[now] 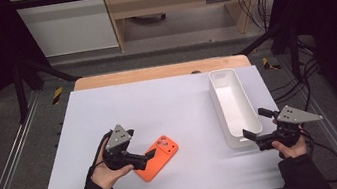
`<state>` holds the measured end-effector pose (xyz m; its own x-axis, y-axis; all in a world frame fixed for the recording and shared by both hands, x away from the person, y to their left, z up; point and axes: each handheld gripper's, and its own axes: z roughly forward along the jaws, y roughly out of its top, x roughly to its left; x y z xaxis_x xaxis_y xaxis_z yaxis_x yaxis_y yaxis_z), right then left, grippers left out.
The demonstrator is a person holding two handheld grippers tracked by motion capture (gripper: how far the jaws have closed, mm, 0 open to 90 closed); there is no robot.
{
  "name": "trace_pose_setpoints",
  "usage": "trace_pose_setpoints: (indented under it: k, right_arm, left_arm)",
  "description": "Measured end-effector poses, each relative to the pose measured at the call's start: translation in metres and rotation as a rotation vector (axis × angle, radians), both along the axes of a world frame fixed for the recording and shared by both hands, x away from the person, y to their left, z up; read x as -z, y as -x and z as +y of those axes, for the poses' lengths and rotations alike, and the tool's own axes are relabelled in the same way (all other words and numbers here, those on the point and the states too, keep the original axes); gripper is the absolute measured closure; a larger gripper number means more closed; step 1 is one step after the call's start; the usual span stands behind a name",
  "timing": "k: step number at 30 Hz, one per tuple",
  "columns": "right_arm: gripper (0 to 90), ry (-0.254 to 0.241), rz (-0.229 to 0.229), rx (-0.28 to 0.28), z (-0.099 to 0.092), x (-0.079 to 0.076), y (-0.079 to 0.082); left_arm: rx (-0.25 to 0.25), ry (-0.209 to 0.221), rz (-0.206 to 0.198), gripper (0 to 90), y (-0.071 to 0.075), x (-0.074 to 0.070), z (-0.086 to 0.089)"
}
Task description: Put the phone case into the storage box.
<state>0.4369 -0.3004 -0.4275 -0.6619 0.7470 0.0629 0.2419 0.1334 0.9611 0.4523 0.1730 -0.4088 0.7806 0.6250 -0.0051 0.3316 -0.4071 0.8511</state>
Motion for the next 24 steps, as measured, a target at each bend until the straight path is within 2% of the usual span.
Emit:
trace_pose_setpoints:
  k: [5, 15, 24]
  right_arm:
    - [0.4, 0.001, 0.001, 0.001, 0.000, 0.000, 0.000]
    - [0.4, -0.002, 0.002, 0.002, 0.000, 0.000, 0.000]
    - [0.4, 0.001, 0.001, 0.001, 0.000, 0.000, 0.000]
  left_arm:
    - [0.006, -0.022, 0.024, 0.0, -0.004, 0.003, -0.007]
    - [0.027, -0.055, 0.047, 0.0, -0.009, 0.005, -0.024]
    - [0.039, -0.083, 0.080, 0.0, -0.011, 0.015, -0.032]
